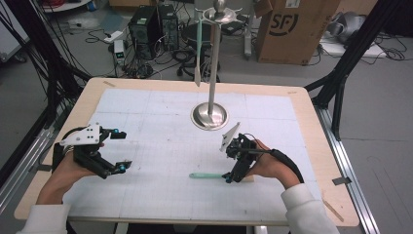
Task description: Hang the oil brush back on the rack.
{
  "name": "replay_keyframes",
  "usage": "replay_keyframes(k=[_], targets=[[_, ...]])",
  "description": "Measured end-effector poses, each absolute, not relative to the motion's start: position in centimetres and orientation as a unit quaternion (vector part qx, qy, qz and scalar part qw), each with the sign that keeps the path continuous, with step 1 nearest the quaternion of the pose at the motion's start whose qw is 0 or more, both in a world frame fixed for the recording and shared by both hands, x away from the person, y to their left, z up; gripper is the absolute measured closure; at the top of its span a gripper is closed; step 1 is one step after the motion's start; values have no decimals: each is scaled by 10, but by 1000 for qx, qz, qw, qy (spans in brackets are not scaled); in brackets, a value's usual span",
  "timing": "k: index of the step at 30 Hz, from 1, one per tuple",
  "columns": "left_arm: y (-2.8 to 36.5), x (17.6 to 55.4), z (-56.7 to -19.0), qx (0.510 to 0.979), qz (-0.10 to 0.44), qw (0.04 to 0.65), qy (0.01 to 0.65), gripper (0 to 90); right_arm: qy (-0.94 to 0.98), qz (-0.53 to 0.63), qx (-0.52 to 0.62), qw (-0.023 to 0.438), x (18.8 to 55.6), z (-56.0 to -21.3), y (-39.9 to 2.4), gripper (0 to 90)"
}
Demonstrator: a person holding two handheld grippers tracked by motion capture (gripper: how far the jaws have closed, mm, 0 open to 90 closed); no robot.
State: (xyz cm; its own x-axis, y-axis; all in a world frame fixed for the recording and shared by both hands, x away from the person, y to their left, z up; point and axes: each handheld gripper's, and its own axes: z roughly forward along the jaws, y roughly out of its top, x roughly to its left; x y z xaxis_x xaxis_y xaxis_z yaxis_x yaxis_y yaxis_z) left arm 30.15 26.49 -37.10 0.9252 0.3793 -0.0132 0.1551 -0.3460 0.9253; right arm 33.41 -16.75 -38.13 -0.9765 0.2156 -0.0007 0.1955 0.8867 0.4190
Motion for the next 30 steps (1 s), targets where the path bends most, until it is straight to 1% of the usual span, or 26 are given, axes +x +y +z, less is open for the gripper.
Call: replay_keyframes(k=[7,9,14,15,16,18,20,21,27,30], targets=[[264,302,-372,815,100,547,164,17,975,194,104,14,332,-397,-166,2],[264,302,-373,815,100,547,165,17,977,188,104,9,331,-399,-165,44],[264,302,-373,814,100,548,166,17,980,173,98,10,331,-402,-161,63],[265,303,-373,815,100,547,165,17,981,171,93,10,332,-403,-161,92],[265,303,-373,815,100,547,165,17,982,163,95,6,331,-402,-161,154],[265,303,-373,815,99,547,165,16,983,159,91,0,331,-403,-161,171],[264,303,-373,814,100,548,165,17,985,153,85,-7,330,-403,-160,236],[264,303,-373,814,100,548,165,17,985,151,85,-7,330,-403,-160,239],[264,303,-373,813,100,549,165,17,987,135,83,-10,332,-406,-156,326],[265,302,-372,813,100,550,165,17,989,128,79,-13,333,-407,-153,389]])
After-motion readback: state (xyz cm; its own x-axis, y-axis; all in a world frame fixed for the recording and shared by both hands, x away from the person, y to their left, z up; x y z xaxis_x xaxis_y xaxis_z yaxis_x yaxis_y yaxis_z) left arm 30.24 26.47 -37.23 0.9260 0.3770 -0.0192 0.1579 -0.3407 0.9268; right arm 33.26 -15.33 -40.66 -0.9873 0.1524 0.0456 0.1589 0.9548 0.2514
